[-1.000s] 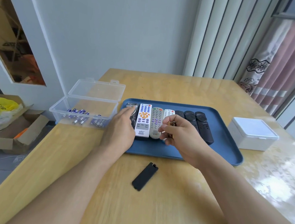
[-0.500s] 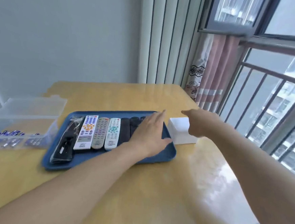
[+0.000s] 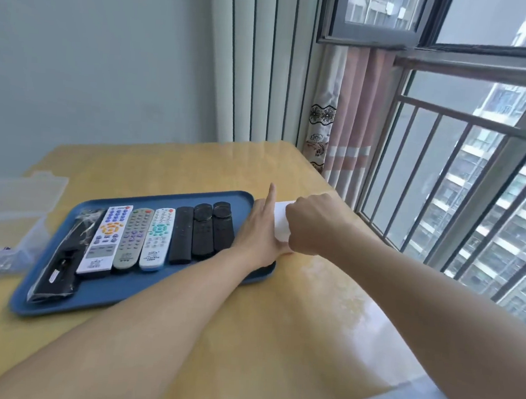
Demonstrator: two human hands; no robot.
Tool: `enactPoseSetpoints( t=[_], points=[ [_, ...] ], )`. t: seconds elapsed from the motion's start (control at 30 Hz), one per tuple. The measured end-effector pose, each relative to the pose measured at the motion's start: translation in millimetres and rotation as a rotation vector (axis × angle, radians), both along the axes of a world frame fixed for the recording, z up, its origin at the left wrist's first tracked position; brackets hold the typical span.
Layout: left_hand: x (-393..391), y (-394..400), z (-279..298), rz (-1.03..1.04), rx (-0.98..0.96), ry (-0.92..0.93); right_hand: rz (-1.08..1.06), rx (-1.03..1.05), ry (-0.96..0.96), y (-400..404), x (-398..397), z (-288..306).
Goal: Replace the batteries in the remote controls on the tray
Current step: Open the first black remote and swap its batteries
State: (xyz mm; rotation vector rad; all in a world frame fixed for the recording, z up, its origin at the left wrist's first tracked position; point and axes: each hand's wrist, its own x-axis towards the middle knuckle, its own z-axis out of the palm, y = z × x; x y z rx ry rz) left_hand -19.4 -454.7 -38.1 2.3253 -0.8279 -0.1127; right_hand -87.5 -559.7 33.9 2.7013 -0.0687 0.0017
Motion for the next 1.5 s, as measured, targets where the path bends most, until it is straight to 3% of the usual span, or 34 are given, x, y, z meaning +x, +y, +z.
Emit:
enactPoseSetpoints(
  t=[0.1, 0.2, 0.33, 0.4, 0.63, 0.77, 0.93, 1.03, 1.3, 1.5],
  points=[
    [-2, 0, -2, 0.040, -0.053, 0.052, 0.041, -0.041, -0.010, -5, 7, 13],
    [-6, 1, -9, 0.097, -0.131, 0.108, 0.048, 0.060, -0.093, -18, 22, 28],
    [-6, 1, -14, 0.107, -0.139, 0.102, -0.030, 0.399, -0.442, -36, 41, 26],
    [-5, 0, -15, 0.105, -0.139, 0.103, -0.085, 0.525, -0.504, -43, 53, 13],
    [-2, -1, -19, 0.084, -0.104, 0.133, -0.210, 0.546, -0.146, -59, 75, -21],
    [-1, -2, -21, 0.098, -0.093, 0.132, -0.216, 0.546, -0.075, -59, 77, -22],
    [-1, -2, -20, 0.114, -0.098, 0.133, -0.155, 0.733, -0.112, -54, 75, -8],
    [-1, -1, -20, 0.116, -0.096, 0.144, -0.148, 0.827, 0.050, -43, 71, 2],
    [-4, 0, -16, 0.109, -0.106, 0.161, -0.256, 0.617, 0.160, -21, 69, -15],
    [-4, 0, -16, 0.102, -0.104, 0.171, -0.328, 0.584, 0.204, -21, 75, -19]
  ],
)
